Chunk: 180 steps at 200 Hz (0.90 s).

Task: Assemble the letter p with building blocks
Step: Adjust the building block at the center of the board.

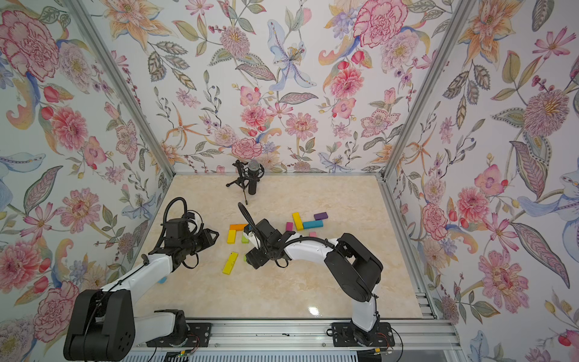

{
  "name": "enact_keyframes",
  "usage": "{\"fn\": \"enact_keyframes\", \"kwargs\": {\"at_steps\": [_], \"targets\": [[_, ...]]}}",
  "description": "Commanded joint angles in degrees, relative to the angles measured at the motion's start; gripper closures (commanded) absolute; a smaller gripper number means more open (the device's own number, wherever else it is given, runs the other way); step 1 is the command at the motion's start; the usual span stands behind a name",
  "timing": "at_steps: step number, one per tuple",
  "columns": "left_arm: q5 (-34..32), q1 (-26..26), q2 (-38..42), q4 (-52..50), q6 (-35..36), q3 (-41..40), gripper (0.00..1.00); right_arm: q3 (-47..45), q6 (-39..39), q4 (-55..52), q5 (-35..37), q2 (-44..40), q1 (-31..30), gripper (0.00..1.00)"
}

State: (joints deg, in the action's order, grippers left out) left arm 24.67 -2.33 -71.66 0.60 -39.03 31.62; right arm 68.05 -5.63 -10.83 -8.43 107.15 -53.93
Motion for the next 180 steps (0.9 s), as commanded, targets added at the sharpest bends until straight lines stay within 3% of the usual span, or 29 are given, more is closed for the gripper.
{"fn": "enact_keyframes", "kwargs": {"at_steps": [1,88,162,180], "targets": [[-1.19,-0.66,1.00,-1.42,-0.01,-0.51,0.59,-0.05,4.91,-1.36,-1.68,-0.69,-0.17,0.19],[-1.83,-0.66,0.25,-2.02,0.72,0.37,0.59,7.89,16.06,-7.82,2.74,6.89,-1.06,0.23],[-3.23,-0.37,1.61,-2.04,0.19,-0.02,0.59,7.33,19.40,-9.22,6.69,8.50,-2.47,0.46],[-3.35,-0.18,1.50,-2.01,0.33,0.06,0.59,7.46,20.24,-9.32,6.30,8.85,-2.78,0.47]]}}
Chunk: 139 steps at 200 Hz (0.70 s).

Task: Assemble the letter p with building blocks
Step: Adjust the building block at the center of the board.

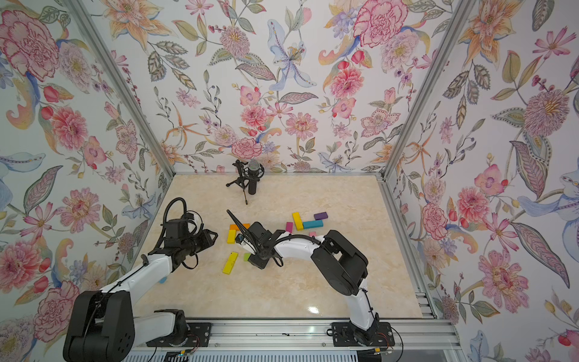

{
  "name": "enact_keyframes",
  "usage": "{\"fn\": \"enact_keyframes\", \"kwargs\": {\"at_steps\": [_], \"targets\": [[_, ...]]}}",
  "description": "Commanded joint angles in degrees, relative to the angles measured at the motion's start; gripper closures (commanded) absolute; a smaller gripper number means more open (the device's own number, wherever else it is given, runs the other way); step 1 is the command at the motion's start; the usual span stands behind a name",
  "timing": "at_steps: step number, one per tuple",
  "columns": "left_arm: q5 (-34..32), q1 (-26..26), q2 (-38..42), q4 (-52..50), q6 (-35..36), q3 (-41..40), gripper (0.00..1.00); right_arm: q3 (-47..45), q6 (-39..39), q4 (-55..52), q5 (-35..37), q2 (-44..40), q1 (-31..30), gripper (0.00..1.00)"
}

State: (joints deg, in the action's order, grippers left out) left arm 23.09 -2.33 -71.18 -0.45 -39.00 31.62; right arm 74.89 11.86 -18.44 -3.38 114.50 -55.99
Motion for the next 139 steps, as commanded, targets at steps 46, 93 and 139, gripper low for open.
{"fn": "enact_keyframes", "kwargs": {"at_steps": [46,93,139], "targets": [[-1.64,0.29,1.03,-1.22,0.70,-0.16,0.59,2.50,3.75,-1.60,1.86,3.26,-1.11,0.50],[-1.58,1.18,1.89,-1.58,1.03,-0.85,0.59,3.60,6.08,-2.42,1.80,4.54,-1.06,0.59],[-1.31,1.36,1.66,-1.14,0.90,-1.21,0.59,5.45,7.93,-2.57,1.63,6.34,-0.66,0.59]]}}
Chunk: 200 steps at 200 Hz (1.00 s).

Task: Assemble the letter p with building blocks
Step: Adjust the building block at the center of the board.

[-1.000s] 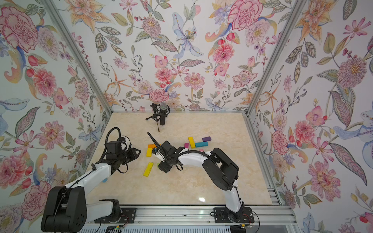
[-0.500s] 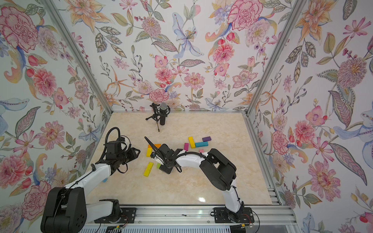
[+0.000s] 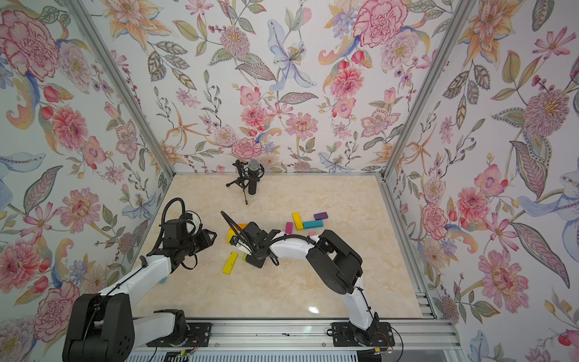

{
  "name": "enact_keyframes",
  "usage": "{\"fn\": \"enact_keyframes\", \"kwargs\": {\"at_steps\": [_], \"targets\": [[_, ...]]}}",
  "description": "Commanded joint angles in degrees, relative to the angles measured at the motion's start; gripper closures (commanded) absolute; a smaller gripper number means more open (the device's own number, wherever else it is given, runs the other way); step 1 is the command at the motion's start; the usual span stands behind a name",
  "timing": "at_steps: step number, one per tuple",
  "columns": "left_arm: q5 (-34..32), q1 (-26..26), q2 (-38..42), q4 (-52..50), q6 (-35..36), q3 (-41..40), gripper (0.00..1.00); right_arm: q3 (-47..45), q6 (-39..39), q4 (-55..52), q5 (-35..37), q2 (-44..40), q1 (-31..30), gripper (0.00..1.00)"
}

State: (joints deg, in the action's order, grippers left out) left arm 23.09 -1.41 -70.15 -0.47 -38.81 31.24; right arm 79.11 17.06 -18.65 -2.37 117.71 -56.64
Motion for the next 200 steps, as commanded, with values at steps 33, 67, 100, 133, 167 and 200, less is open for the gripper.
{"fn": "enact_keyframes", "kwargs": {"at_steps": [33,67,100,133,167,200], "targets": [[-1.35,0.44,0.30,-0.85,0.64,-1.19,0.59,3.06,4.98,-2.29,0.85,4.88,-0.28,0.59],[-1.43,0.44,0.10,-0.53,0.51,-1.45,0.59,4.70,5.01,-2.29,0.89,6.42,-0.18,0.60],[-1.40,0.42,-0.44,-0.24,0.53,-1.46,0.59,5.79,6.04,-2.09,0.70,7.61,-0.42,0.62],[-1.25,0.44,-1.09,-0.23,0.72,-1.19,0.60,6.21,6.69,-2.22,1.20,7.90,-0.62,0.69],[-1.39,0.44,-1.06,0.00,0.40,-1.28,0.59,4.16,5.69,-2.69,0.88,6.74,-0.57,0.76],[-1.37,0.44,-1.48,-0.02,0.57,-0.93,0.60,3.83,8.04,-2.70,2.13,7.04,-1.04,0.84]]}}
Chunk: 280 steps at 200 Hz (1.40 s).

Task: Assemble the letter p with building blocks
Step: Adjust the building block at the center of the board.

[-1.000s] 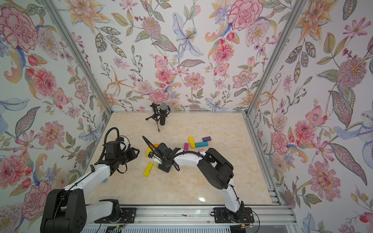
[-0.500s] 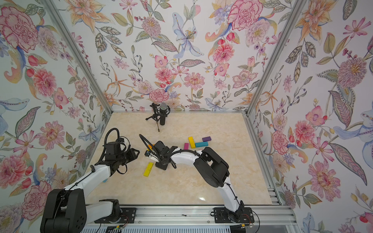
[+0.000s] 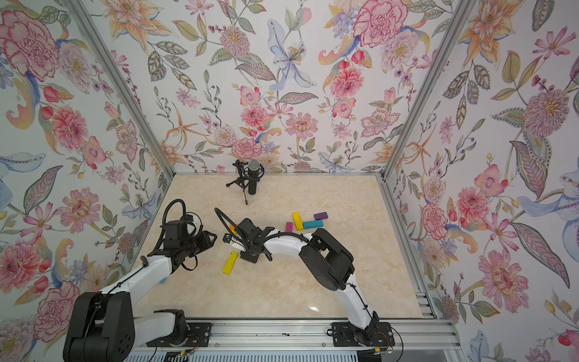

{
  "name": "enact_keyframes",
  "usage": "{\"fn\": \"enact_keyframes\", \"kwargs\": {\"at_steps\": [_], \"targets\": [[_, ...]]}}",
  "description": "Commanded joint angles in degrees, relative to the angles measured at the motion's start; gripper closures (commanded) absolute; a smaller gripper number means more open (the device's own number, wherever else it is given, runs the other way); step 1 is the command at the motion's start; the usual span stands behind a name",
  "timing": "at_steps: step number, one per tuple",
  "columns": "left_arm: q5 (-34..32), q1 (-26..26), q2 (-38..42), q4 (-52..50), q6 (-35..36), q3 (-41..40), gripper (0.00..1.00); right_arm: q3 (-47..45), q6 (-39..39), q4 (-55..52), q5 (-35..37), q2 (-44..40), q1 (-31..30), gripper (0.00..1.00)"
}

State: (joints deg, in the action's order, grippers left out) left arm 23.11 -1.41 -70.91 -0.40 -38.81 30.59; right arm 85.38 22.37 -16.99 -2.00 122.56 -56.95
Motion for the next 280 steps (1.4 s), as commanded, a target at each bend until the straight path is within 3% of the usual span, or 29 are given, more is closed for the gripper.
{"fn": "enact_keyframes", "kwargs": {"at_steps": [1,90,110,146,160,190,238,258,280], "targets": [[-1.35,0.44,-0.72,-0.06,0.57,-0.31,0.60,-2.39,2.79,-4.36,1.79,2.22,-0.72,0.84],[-2.20,0.44,-0.04,-0.49,0.49,-0.71,0.60,2.79,4.69,-3.62,-0.82,4.37,-1.33,0.78],[-2.29,0.42,-0.37,-0.30,0.49,-0.71,0.59,3.62,4.42,-3.39,-1.18,4.81,-1.47,0.71],[-2.03,0.47,-0.98,-0.10,0.60,-0.62,0.60,2.26,4.17,-0.12,0.04,3.93,-1.51,0.45],[-2.06,0.46,-1.16,0.05,0.57,-0.53,0.60,0.95,3.09,1.88,-0.13,2.70,-1.35,0.42],[-1.84,0.55,-1.42,0.15,0.57,-0.61,0.60,-3.82,-1.41,7.74,-4.50,-3.28,-0.60,0.42],[-1.64,0.53,-2.09,0.87,0.63,-0.98,0.59,-12.07,-9.26,9.10,-4.36,-16.18,0.64,0.45],[-1.07,0.54,-3.31,1.88,0.45,-0.89,0.60,-14.82,-16.92,7.73,-4.66,-18.97,4.01,0.51],[-0.80,0.52,-4.38,2.46,0.56,-0.58,0.60,-17.32,-22.81,6.79,-7.59,-19.41,7.08,0.67]]}}
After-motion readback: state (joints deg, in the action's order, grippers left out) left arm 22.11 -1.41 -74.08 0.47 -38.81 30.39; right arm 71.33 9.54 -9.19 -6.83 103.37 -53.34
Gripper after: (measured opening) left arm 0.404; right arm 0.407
